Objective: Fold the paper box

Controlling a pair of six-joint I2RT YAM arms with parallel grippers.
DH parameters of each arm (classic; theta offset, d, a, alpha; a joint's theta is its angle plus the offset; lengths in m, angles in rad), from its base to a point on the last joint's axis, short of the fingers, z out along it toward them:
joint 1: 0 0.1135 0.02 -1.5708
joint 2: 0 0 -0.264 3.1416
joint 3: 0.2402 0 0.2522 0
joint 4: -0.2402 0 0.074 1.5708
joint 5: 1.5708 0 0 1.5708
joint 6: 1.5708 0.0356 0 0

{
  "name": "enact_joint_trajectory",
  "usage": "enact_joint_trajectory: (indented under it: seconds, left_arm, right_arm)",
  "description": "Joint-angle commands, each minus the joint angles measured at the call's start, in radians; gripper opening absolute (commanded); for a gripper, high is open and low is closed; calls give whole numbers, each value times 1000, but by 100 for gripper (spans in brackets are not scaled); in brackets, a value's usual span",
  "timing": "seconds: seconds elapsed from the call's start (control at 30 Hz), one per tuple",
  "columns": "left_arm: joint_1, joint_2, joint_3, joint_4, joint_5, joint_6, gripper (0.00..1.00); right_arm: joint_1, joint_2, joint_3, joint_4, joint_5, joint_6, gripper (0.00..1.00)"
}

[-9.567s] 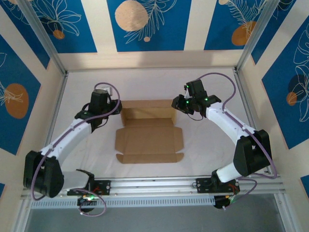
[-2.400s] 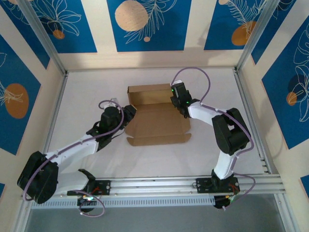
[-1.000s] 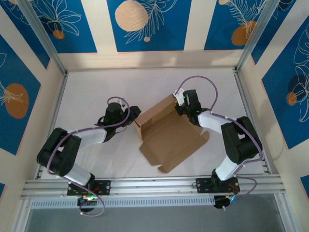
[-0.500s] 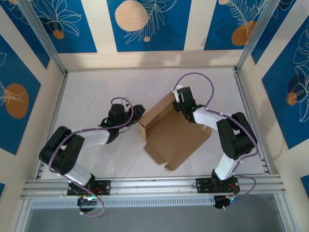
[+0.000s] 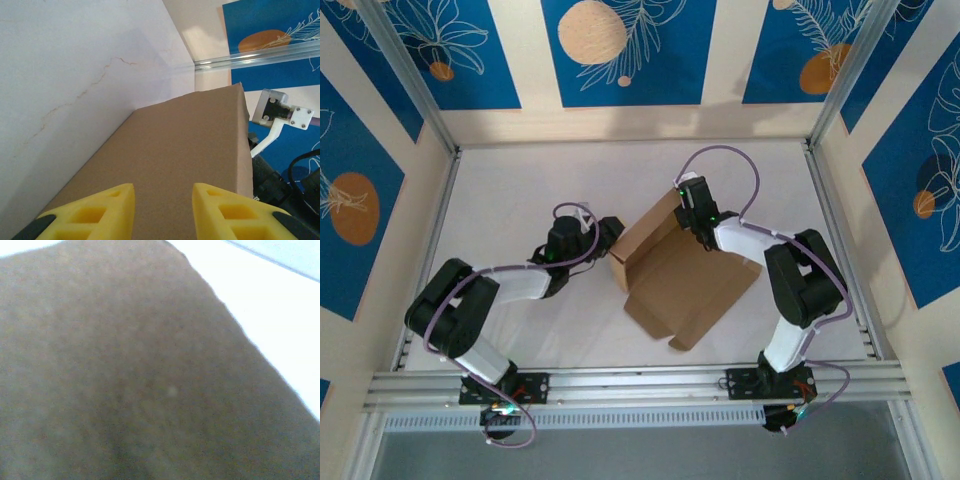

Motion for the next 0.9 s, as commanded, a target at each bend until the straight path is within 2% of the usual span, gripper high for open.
enact_joint_trajectory:
  seconds: [0.0,0.1,0.23,0.33,0.43,0.57,0.7,0.87]
  left_arm:
    - [-35,17,14,35,89,-10,36]
    - [-26,70,12,105,151,-35,36]
    - [10,128,0,158,188,-47,35]
    - [31,135,27,104,213,0,35]
    - [44,115,76,-24,225,77,35]
    - [62,76,123,-190,198,186,35]
    - [126,83,167,-243,213,212,35]
    - [163,101,351,-466,197,381,37]
  right_arm:
    - [31,-69,-37,17,-70,116,11]
    - [52,-104,-100,72,-213,124,15]
    - [105,-104,-185,197,-265,84,18]
    - [120,-100,-242,310,-339,71,22]
    - [126,-100,-269,369,-410,60,24]
    - [117,-92,-276,379,-394,32,27]
    - [63,-76,-241,359,-385,89,22]
    - [50,-30,-172,368,-262,171,17]
